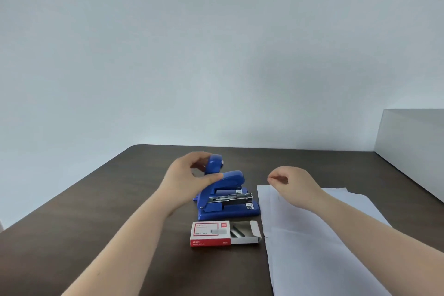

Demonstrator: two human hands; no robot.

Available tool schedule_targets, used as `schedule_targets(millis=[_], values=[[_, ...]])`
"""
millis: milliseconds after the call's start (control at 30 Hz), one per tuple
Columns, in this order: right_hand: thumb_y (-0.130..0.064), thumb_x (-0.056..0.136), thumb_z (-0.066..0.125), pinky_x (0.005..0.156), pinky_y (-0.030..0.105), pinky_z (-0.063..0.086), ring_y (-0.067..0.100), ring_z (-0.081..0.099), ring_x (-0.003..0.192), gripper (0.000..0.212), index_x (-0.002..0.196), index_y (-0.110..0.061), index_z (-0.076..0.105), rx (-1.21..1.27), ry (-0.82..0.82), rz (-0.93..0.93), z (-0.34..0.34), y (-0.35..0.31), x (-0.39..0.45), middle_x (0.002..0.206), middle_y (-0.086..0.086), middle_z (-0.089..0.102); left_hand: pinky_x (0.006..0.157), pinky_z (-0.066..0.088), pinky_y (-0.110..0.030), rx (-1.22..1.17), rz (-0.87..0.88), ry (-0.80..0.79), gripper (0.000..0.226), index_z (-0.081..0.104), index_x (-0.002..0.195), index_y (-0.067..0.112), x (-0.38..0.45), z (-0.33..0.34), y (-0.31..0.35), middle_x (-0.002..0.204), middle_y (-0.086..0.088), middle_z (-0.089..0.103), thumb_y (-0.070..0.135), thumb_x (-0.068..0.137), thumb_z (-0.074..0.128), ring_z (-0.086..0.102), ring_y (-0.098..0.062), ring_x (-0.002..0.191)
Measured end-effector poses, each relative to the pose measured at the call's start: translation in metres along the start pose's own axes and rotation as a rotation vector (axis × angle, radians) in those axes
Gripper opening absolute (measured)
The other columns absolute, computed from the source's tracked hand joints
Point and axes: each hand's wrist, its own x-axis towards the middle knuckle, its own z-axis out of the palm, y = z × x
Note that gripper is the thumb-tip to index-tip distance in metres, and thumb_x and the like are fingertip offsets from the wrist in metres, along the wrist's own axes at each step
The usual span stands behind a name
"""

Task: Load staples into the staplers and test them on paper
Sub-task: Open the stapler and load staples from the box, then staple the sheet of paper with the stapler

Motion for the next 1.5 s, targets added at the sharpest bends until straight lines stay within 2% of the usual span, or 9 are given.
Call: schedule_targets(millis=[233,333,433,767,900,1067,1200,1367,1500], values=[[-0.047,0.092,0.045,0.102,0.039,0.039,0.019,0.046,0.124,0.039,0.122,-0.026,0.058,-0.225,-0.144,0.067,0.003,0.028,0.004,0.131,-0.005,0.055,0.076,0.04,-0.008,0.204,0.066,-0.27,0.035,0.065,0.112,0.029,0.015,0.04,0.004,0.107,0.015,0.067,0.031,0.079,0.073,0.06,-0.002,0.096],[-0.05,0.093,0.04,0.101,0.04,0.032,0.018,0.044,0.124,0.037,0.122,-0.032,0.056,-0.271,-0.098,0.059,0.006,0.035,0.005,0.13,-0.006,0.051,0.088,0.046,-0.021,0.311,0.077,-0.333,0.032,0.064,0.112,0.034,0.014,0.048,-0.003,0.105,0.015,0.065,0.039,0.081,0.067,0.059,-0.004,0.098],[-0.05,0.093,0.038,0.099,0.041,0.03,0.019,0.043,0.122,0.036,0.12,-0.033,0.056,-0.287,-0.055,0.059,0.007,0.039,0.007,0.125,-0.004,0.052,0.094,0.047,-0.033,0.339,0.057,-0.329,0.036,0.058,0.115,0.042,0.012,0.054,-0.012,0.106,0.016,0.063,0.045,0.08,0.065,0.058,-0.007,0.099],[-0.043,0.095,0.04,0.097,0.04,0.029,0.018,0.049,0.113,0.024,0.113,-0.033,0.053,-0.242,-0.098,0.006,0.007,0.049,0.011,0.115,-0.005,0.059,0.09,0.048,-0.031,0.335,0.07,-0.281,0.04,0.055,0.119,0.043,0.008,0.059,-0.017,0.104,0.016,0.063,0.04,0.081,0.067,0.059,-0.008,0.095],[-0.033,0.096,0.045,0.093,0.033,0.037,0.008,0.048,0.089,0.02,0.112,-0.029,0.056,-0.157,-0.07,-0.111,0.005,0.047,0.01,0.092,-0.019,0.051,0.089,0.05,-0.032,0.314,0.072,-0.277,0.04,0.055,0.118,0.044,0.006,0.059,-0.019,0.103,0.016,0.064,0.041,0.08,0.068,0.06,-0.008,0.094],[-0.026,0.092,0.056,0.074,0.026,0.041,0.01,0.047,0.073,0.019,0.111,-0.024,0.062,0.017,0.045,-0.201,-0.004,0.031,0.014,0.078,-0.009,0.043,0.08,0.046,-0.025,0.22,0.096,-0.238,0.039,0.06,0.114,0.039,0.009,0.06,-0.021,0.094,0.015,0.064,0.045,0.077,0.069,0.059,-0.008,0.084],[-0.025,0.091,0.059,0.074,0.026,0.044,0.013,0.045,0.072,0.019,0.11,-0.024,0.063,0.104,0.005,-0.233,-0.008,0.015,0.016,0.077,-0.004,0.046,0.086,0.048,-0.025,0.194,0.101,-0.278,0.04,0.059,0.117,0.039,0.007,0.064,-0.017,0.098,0.018,0.066,0.039,0.079,0.07,0.061,-0.005,0.09],[-0.032,0.091,0.059,0.092,0.034,0.049,0.018,0.058,0.092,0.03,0.12,-0.023,0.059,0.051,-0.108,-0.197,0.004,0.008,0.018,0.095,-0.001,0.057,0.085,0.049,-0.025,0.23,0.133,-0.309,0.038,0.059,0.118,0.04,0.003,0.065,-0.012,0.1,0.018,0.066,0.033,0.081,0.068,0.061,-0.007,0.092],[-0.035,0.09,0.06,0.093,0.035,0.049,0.017,0.06,0.096,0.032,0.12,-0.026,0.058,0.068,-0.145,-0.167,0.013,0.006,0.02,0.1,-0.001,0.061,0.083,0.05,-0.026,0.256,0.156,-0.338,0.035,0.059,0.117,0.042,0.003,0.066,-0.011,0.098,0.017,0.066,0.042,0.082,0.065,0.061,-0.007,0.09]])
